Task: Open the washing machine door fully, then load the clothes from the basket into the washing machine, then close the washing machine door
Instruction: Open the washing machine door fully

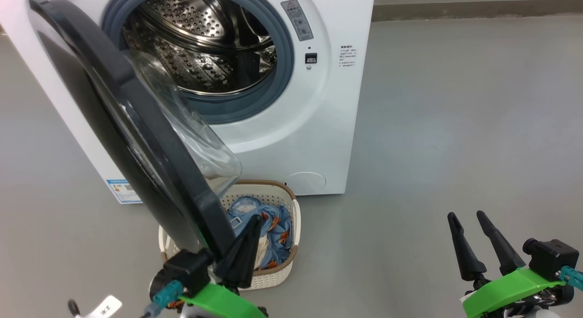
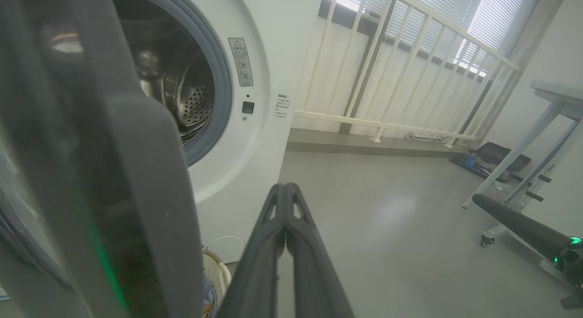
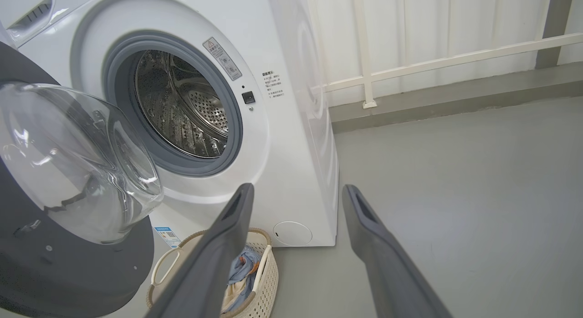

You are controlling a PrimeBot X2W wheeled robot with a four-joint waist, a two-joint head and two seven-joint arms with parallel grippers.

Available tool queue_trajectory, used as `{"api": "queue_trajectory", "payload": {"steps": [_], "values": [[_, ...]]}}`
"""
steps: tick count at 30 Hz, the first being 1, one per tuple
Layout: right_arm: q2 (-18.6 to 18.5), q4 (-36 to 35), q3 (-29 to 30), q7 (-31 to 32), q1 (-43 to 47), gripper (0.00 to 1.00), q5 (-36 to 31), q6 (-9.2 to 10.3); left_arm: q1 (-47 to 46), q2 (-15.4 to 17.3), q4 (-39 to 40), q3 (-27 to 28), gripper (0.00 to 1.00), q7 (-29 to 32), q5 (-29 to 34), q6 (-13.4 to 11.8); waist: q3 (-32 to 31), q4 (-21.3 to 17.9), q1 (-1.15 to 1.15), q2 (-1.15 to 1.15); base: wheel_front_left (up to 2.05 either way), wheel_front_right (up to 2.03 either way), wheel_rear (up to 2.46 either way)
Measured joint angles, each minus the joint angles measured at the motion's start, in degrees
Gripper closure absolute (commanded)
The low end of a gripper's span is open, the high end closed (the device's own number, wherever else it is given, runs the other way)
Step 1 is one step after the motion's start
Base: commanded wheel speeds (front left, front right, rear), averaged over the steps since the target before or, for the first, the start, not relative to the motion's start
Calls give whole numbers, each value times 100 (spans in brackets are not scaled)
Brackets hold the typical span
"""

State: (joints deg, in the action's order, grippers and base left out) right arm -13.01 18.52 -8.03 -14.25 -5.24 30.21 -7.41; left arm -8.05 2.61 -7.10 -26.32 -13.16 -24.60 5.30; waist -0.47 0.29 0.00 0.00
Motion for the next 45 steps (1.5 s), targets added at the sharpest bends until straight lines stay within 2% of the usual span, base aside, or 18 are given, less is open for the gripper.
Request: {"api": "queue_trajectory", "payload": {"steps": [8, 18, 27, 37, 45], "values": [[3, 41, -96, 0, -2, 0, 20, 0, -394, -5, -770, 51, 100, -98, -392, -152, 52, -130, 0, 0, 0, 0, 0], [27, 49, 9, 0, -2, 0, 30, 0, -399, -130, -947, 294, 100, -105, -436, -200, 84, 6, 0, 0, 0, 0, 0], [87, 63, 20, 0, -2, 0, 30, 0, -254, -143, -705, 409, 100, -105, -297, -193, 92, 368, 0, 0, 0, 0, 0], [112, 79, 36, 0, -2, 0, 30, 0, -77, -19, -514, 438, 100, -107, -223, -202, 96, 881, 0, 0, 0, 0, 0], [112, 80, 51, 0, -1, 0, 30, 0, 103, 168, -413, 559, 100, -145, -226, -361, 52, 1324, 0, 0, 0, 0, 0]]}}
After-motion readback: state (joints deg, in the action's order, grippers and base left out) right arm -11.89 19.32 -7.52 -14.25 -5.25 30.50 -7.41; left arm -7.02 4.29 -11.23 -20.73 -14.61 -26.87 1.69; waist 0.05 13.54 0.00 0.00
